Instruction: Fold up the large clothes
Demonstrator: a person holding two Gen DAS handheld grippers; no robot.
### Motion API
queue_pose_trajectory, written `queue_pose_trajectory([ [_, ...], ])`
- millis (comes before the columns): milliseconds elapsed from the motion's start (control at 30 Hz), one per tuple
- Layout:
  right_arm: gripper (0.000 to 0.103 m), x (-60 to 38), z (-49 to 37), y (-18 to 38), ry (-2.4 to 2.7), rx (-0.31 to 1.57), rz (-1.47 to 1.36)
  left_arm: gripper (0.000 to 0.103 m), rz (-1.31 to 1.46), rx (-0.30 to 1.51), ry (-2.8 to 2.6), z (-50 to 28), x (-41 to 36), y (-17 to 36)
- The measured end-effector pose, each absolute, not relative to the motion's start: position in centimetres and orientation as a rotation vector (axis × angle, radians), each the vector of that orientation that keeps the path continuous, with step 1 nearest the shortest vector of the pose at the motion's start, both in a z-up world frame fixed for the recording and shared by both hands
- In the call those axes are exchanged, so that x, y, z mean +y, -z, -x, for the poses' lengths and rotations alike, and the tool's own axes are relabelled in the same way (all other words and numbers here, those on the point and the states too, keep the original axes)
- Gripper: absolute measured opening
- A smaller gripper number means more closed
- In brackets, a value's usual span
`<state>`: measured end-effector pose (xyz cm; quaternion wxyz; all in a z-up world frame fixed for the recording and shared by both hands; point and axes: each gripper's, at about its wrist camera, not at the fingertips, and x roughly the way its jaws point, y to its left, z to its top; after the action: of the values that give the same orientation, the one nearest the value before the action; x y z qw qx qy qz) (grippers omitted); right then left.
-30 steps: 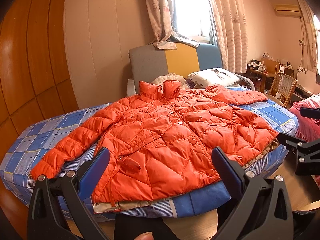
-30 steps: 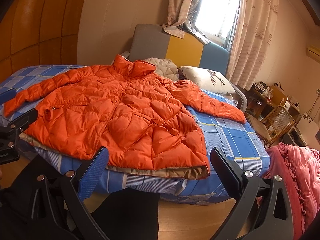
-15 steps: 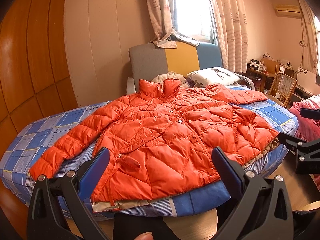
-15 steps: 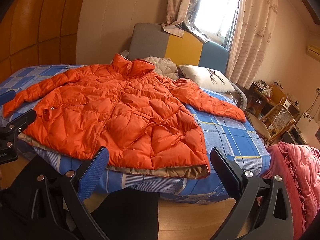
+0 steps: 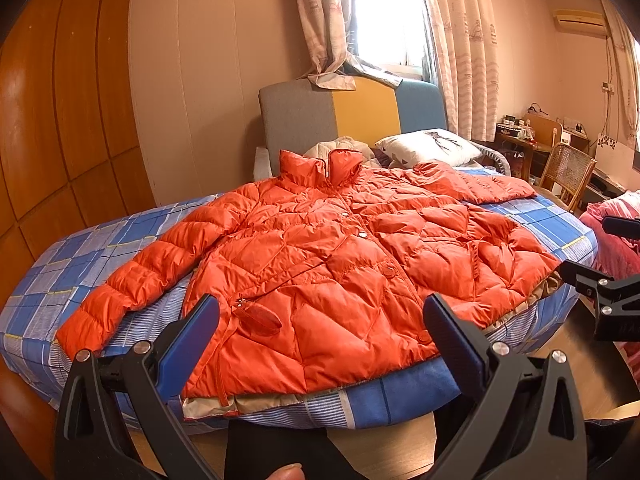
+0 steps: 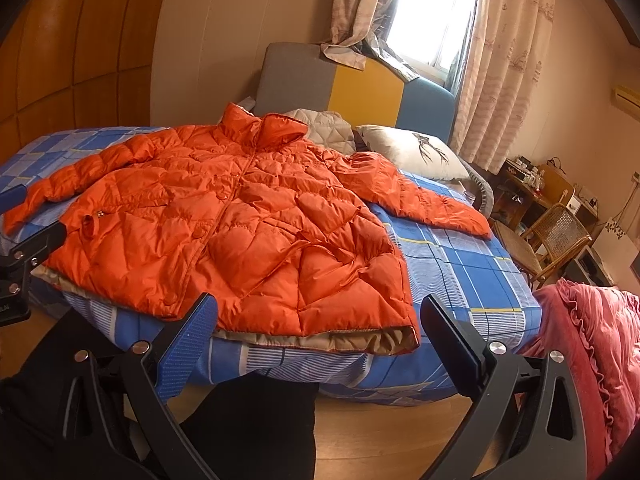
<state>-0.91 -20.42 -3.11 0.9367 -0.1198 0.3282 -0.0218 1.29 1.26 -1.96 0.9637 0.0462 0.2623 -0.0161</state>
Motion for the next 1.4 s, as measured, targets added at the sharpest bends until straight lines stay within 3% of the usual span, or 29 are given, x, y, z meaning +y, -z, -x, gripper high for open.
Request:
queue_pose_trajectory([
  [900, 0.100, -21.0, 0.0, 3.9, 0.051, 0.699, 0.236, 0.101, -0.082, 0.575, 0.041, -2.4, 1.7, 2.8],
  [1400, 0.100, -27.8, -6.6, 4.6, 0.191, 0.784, 0.036, 0.101, -0.020, 0.696, 0.115, -9.8, 0.8, 4.0],
])
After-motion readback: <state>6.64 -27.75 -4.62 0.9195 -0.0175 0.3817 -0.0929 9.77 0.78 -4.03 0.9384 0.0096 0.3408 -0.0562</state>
